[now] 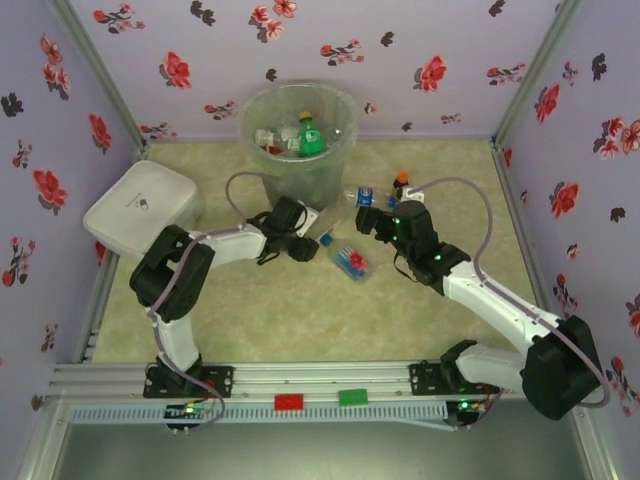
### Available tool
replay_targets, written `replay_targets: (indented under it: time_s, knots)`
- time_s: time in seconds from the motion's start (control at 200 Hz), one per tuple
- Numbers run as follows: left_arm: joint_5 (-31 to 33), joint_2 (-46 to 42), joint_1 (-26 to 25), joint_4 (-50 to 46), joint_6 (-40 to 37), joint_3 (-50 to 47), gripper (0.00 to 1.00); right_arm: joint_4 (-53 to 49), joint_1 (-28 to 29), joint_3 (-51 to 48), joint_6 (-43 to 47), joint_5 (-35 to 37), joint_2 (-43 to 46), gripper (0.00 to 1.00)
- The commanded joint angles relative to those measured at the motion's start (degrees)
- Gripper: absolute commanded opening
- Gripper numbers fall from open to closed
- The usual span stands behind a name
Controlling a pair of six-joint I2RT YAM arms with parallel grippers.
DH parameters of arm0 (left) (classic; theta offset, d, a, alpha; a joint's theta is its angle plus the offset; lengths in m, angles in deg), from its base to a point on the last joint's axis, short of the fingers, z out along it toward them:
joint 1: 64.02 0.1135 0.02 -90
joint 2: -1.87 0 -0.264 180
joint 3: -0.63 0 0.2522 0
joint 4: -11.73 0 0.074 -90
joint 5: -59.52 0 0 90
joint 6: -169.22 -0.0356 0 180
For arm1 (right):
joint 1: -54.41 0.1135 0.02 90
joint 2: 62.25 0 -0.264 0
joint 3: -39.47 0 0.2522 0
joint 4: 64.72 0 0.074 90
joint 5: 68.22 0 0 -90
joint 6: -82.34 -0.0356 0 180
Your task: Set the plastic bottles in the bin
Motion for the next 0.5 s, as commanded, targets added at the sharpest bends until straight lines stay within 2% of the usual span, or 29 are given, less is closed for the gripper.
replay_targets:
  time_s: [0.0,0.14,0.495]
  knots:
    - [1.2,-1.5,-0.6,1.2,-1.1,-0.3,0.51,-0.4,0.1,-1.3,-0.5,1.8,1.1,1.0]
    - [1.8,-6.4,-1.6,1.7,-1.6,-3.4,0.43,1.4,0.1,-2.0,-1.3,1.5,0.2,1.0]
    - [5.6,-27.0,-3.9,0.6,2.7,-13.6,0.41,3.5,0.1,-0.9,-1.9,0.0,-2.9,1.0]
